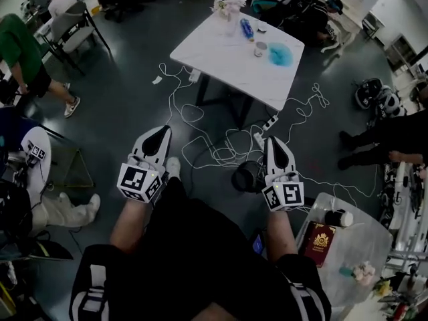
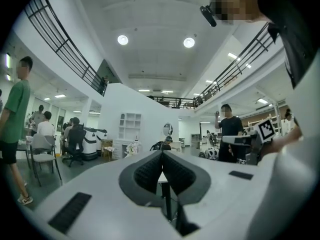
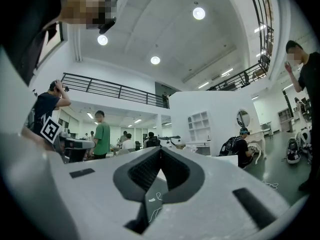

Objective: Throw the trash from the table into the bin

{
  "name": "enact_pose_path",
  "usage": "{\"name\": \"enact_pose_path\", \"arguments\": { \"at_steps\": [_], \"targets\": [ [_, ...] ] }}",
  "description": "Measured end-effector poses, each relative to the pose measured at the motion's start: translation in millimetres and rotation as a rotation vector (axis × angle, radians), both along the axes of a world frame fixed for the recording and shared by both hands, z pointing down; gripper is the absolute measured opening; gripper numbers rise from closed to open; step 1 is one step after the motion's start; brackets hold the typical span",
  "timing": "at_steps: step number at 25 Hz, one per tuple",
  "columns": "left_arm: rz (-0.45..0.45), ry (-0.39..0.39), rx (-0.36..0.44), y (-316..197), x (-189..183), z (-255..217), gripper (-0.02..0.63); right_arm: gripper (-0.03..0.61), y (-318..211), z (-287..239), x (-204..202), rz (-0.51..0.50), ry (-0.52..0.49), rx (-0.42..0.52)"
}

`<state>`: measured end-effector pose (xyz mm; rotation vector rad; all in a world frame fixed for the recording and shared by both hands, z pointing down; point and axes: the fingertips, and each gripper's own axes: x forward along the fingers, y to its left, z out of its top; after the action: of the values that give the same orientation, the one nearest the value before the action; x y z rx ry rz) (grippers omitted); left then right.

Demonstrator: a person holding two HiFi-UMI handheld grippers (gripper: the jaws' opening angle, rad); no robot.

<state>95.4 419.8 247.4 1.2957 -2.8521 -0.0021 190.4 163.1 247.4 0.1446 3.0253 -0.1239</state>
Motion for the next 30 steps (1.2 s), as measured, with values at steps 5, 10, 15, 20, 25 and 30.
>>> {"name": "enact_pose_path", "arguments": {
  "at_steps": [5,10,15,20,25,30],
  "targets": [
    [0.049,-0.019,0.031,-17.3,-51.9,1.3,0.015,0.003,-4.7,-5.3,-38.8,0.028,0.002,0.046],
    [0.077,-0.013,0.059,-29.8,-122.3,2.1,0.015,0.003,-15.7,-5.7,-97.9,0.077,0.007,0.019],
    [0.115,-0.004,0.069,-31.2,-190.9,-3.0,0.015,0.003,-16.9,-13.1,-160.4,0.12,0.016,0.021],
    [0.147,-0.006,0.071,-29.5,-251.1,-6.9,0.015,0.003,-13.1,-8.8,-218.4,0.148,0.046,0.061],
    [0.172,0.018,0.068,-34.9,-292.0,2.9,0.015,0.003,-11.5,-2.9,-255.6,0.179,0.065,0.053],
    [0.221,0.057,0.047,-62.5,-309.5,21.9,0.015,0.003,-24.2,10.5,-270.7,0.19,0.101,0.052]
  ]
}}
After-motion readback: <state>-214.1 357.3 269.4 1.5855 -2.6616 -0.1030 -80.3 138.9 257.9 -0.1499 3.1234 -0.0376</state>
